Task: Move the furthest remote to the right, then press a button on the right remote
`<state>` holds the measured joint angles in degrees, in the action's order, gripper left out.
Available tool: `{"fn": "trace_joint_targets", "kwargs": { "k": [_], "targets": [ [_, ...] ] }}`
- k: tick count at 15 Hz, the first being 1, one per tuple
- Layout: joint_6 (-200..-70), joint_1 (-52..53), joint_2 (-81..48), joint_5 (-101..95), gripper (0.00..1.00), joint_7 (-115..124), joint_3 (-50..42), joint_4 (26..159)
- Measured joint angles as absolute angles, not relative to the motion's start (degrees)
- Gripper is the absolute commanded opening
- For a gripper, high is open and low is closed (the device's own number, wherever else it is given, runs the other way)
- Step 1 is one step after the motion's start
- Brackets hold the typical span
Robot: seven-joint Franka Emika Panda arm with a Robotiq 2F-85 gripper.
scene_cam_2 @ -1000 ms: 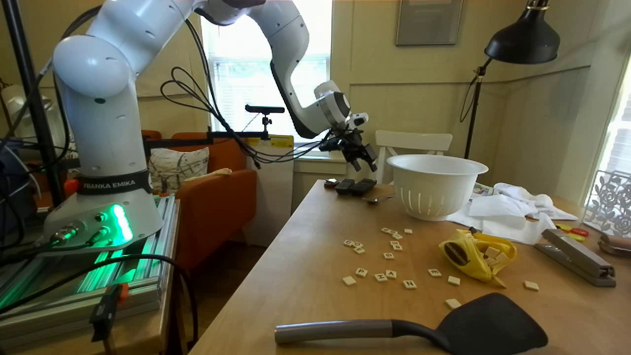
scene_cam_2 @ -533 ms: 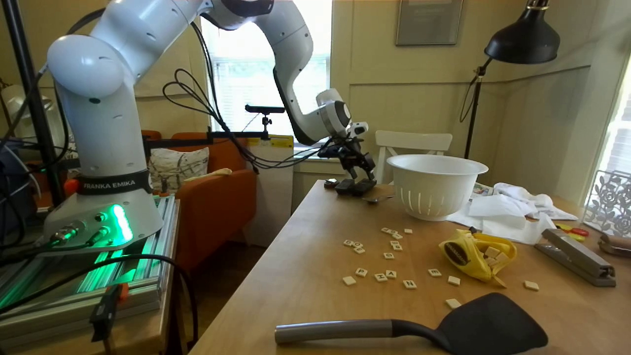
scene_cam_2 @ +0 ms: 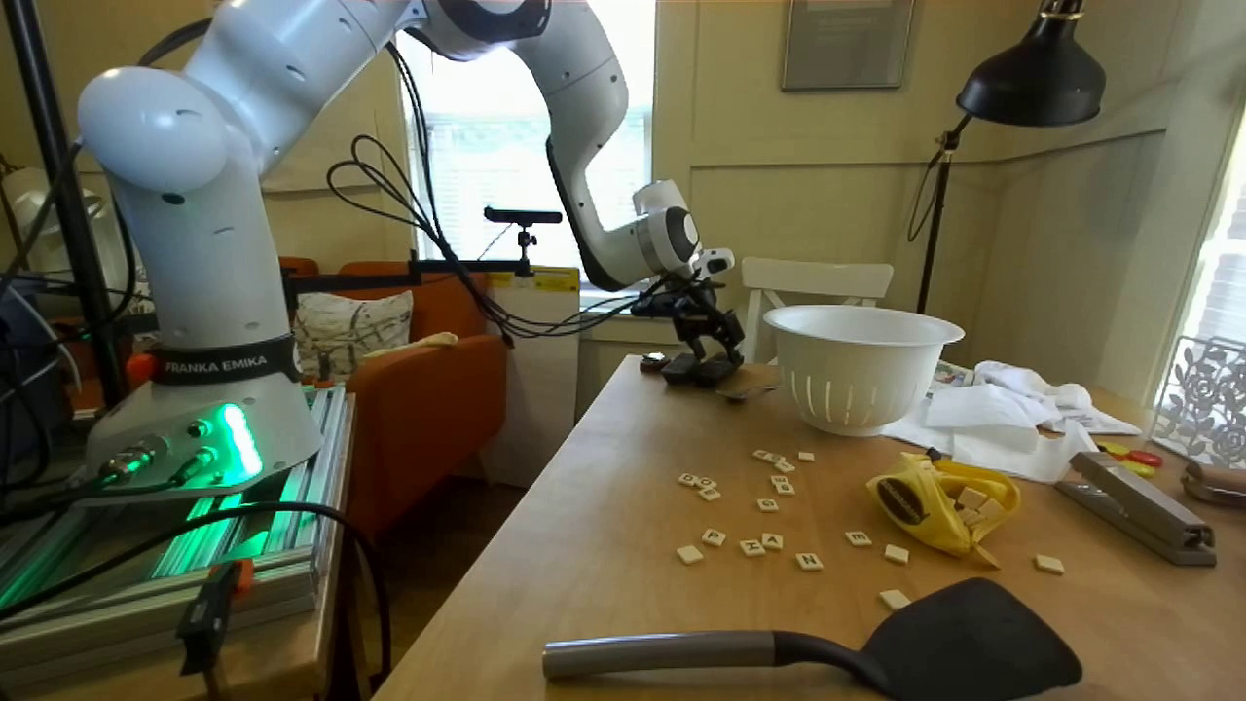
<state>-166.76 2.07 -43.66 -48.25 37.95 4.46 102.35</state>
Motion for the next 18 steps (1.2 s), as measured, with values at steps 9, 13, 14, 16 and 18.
{"fn": "trace_joint_targets", "kwargs": {
  "k": [9, 13, 14, 16, 18],
  "targets": [
    [-166.4, 2.14, -45.62, -30.32, 1.0, 21.48, 4.21, 100.86],
    [-166.29, 4.69, -46.38, -20.64, 1.0, 13.47, 2.05, 100.14],
    [-166.26, 5.05, -46.53, -19.2, 0.75, 12.26, 1.75, 100.03],
    [-166.21, 6.02, -46.8, -17.2, 0.66, 10.85, 0.77, 99.73],
    [-166.16, 7.58, -47.17, -16.2, 0.51, 10.81, -0.93, 99.21]
  ]
}}
